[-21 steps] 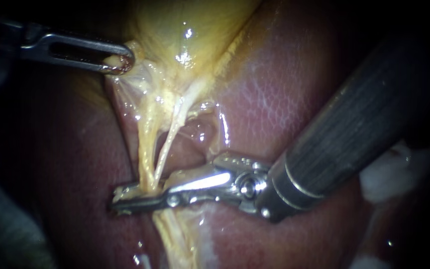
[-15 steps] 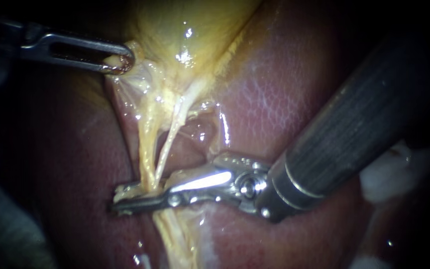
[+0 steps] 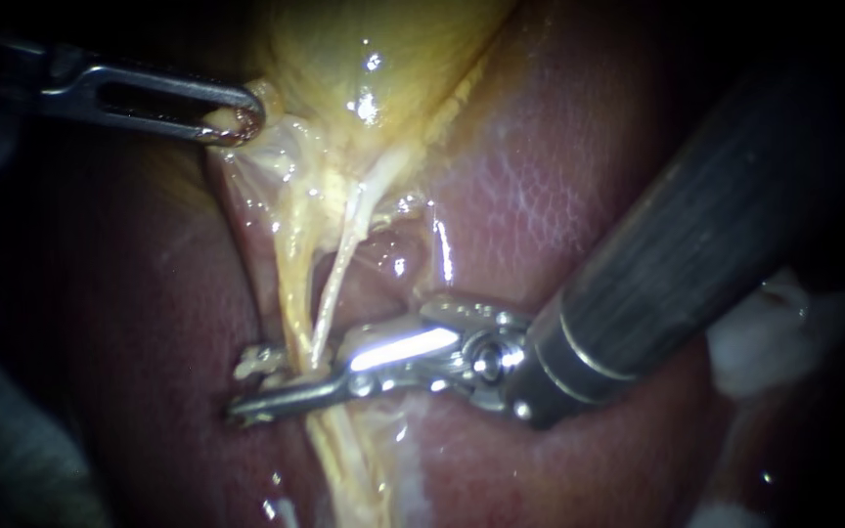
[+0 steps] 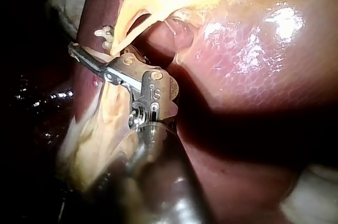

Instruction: Clipping second clip left tube

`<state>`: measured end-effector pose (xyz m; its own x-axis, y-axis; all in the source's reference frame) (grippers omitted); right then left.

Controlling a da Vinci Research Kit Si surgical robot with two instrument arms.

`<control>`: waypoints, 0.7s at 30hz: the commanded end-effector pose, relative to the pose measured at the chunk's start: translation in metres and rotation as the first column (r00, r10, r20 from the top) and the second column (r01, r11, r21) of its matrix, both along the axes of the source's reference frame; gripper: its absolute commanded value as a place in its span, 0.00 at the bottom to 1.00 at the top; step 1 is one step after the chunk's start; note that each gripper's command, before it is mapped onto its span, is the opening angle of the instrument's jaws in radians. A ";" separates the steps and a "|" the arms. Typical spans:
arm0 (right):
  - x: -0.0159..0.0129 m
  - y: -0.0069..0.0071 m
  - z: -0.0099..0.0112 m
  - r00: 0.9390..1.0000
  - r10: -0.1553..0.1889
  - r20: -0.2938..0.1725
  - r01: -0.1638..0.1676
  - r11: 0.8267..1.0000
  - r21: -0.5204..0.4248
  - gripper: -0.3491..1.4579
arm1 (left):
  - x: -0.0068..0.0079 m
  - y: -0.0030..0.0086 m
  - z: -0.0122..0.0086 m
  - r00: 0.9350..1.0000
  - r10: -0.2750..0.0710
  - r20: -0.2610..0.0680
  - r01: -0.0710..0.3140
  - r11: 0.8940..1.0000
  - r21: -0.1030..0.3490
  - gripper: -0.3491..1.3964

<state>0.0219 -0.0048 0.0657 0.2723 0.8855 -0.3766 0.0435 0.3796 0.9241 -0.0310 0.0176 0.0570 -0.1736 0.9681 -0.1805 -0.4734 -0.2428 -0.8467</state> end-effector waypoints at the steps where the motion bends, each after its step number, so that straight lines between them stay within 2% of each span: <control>1: -0.0003 0.0001 0.0000 1.000 0.001 0.001 -0.001 1.000 -0.003 0.47 | 0.0000 0.0000 0.0000 1.000 0.000 0.000 0.000 1.000 0.000 0.00; 21: -0.0078 0.0023 0.0016 0.997 0.000 0.082 0.005 0.998 -0.069 0.47 | 0.0001 -0.0001 0.0000 1.000 0.000 0.000 0.000 1.000 0.000 0.00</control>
